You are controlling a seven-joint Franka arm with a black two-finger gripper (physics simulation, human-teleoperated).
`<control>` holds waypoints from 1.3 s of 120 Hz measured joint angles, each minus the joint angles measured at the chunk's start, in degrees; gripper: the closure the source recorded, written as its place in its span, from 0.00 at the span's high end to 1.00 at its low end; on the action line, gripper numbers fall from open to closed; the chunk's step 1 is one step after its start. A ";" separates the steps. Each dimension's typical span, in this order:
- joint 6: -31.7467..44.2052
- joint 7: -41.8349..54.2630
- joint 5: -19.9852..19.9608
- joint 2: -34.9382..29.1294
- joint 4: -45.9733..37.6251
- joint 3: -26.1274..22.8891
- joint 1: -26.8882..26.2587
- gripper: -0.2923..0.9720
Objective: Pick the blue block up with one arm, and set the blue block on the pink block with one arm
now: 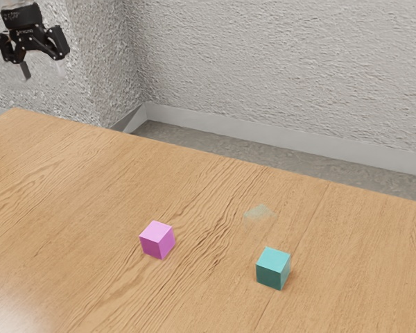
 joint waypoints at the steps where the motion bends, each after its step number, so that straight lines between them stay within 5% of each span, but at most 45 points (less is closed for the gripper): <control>1: 0.39 0.07 -0.01 0.02 0.00 0.00 -0.01 0.76; 32: 6.76 1.79 0.57 -2.06 4.11 -0.02 -0.78 0.76; 49: 9.24 2.04 3.46 -2.40 10.76 -1.86 -18.77 0.75; 57: 10.68 0.95 4.14 -0.42 9.30 -6.18 -22.61 0.75; 68: 12.31 -1.57 4.96 5.81 8.27 -13.15 -23.83 0.75; 85: 16.94 -4.93 6.67 13.65 1.39 -15.76 -25.18 0.75; 156: 41.61 -20.16 4.21 17.03 -21.35 -24.78 -25.48 0.75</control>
